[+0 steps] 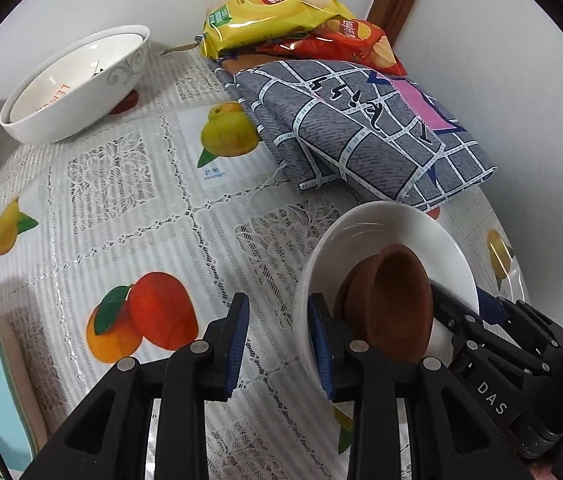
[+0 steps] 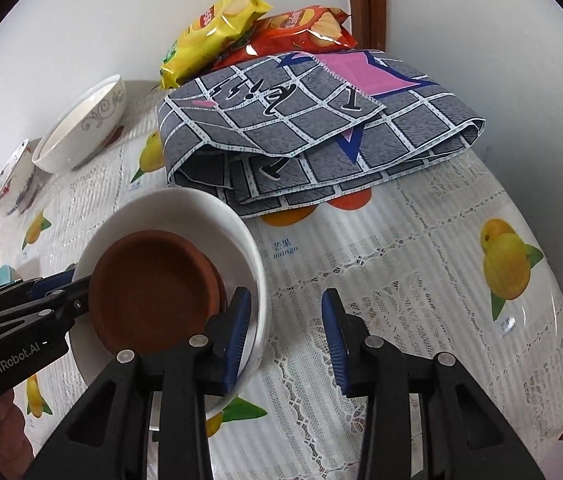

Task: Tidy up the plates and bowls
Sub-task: 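Move both grippers toward the rim of the white bowl, then close the left gripper on the white bowl rim while the right gripper grips the opposite rim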

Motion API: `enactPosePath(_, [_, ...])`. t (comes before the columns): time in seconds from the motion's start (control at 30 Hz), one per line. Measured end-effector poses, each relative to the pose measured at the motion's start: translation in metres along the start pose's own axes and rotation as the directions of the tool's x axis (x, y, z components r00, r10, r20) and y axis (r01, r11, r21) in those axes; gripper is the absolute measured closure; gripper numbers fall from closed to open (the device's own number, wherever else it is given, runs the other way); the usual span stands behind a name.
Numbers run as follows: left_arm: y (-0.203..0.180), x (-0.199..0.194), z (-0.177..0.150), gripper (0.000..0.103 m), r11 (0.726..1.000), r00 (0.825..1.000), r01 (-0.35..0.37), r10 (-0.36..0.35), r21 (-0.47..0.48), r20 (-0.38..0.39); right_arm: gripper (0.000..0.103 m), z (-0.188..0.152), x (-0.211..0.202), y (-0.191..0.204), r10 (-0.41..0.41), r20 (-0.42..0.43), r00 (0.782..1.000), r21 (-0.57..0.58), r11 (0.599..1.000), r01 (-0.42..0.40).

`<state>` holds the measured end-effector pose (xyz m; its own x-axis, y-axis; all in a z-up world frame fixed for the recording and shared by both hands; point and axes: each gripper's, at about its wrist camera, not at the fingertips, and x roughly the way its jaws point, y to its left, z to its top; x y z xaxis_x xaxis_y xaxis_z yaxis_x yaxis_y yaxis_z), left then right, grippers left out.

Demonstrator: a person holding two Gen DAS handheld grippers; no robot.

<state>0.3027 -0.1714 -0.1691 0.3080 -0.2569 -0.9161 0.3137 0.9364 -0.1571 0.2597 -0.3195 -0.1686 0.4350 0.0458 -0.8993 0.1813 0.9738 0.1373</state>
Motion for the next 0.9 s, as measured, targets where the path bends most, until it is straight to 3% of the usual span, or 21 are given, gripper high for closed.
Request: enactPosePath(0.9, [-0.002, 0.011, -0.004, 0.076, 1.0, 0.999, 0.027, -0.027, 0.004, 0.02, 0.058, -0.004, 0.001, -0.005, 0.022, 0.043, 0.999, 0.007, 1.0, -0.023])
